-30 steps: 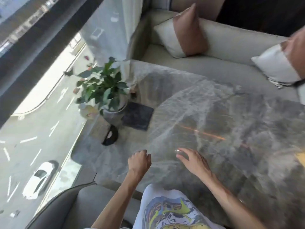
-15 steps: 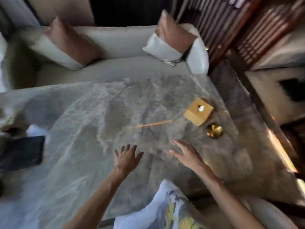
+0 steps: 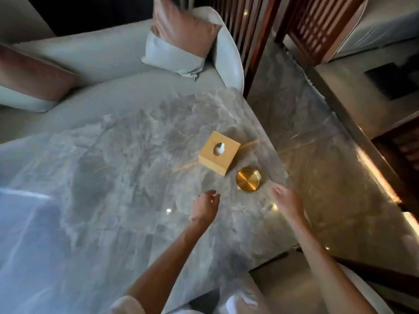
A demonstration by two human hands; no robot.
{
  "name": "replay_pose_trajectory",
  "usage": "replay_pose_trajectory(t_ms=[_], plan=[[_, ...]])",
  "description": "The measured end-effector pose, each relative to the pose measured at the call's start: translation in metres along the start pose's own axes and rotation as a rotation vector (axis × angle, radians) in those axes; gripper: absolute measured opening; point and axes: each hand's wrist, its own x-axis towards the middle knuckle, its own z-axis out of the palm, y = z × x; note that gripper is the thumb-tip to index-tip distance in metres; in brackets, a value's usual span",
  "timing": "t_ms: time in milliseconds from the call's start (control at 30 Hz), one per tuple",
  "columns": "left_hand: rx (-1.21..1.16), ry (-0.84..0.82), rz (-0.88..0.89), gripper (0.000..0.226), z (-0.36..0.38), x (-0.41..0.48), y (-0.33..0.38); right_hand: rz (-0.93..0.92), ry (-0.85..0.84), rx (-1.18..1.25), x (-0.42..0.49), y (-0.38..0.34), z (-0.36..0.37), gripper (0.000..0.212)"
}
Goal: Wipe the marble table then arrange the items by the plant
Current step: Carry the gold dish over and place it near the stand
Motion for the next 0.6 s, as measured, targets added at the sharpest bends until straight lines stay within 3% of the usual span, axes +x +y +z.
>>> replay_pose_trajectory(t_ms=[100,233,400,600], plan=[[-0.054,0.003,-0.160,0.039,0.036,0.041,0.029,0.027,-0.086,0.069,0.054,0.003,0.004,0.051],[-0.020,-0.018,-0.217,0.036,0.074,0.078,0.057,0.043,-0.174,0.031,0.087,0.003,0.016,0.051],[0.009,-0.001,-0.219,0.036,0.099,0.097,0.073,0.085,-0.239,0.093,0.105,0.018,0.031,0.051],[-0.012,-0.024,-0.128,0.041,0.109,0.104,0.059,0.000,-0.276,0.157,0.108,0.018,0.028,0.045]])
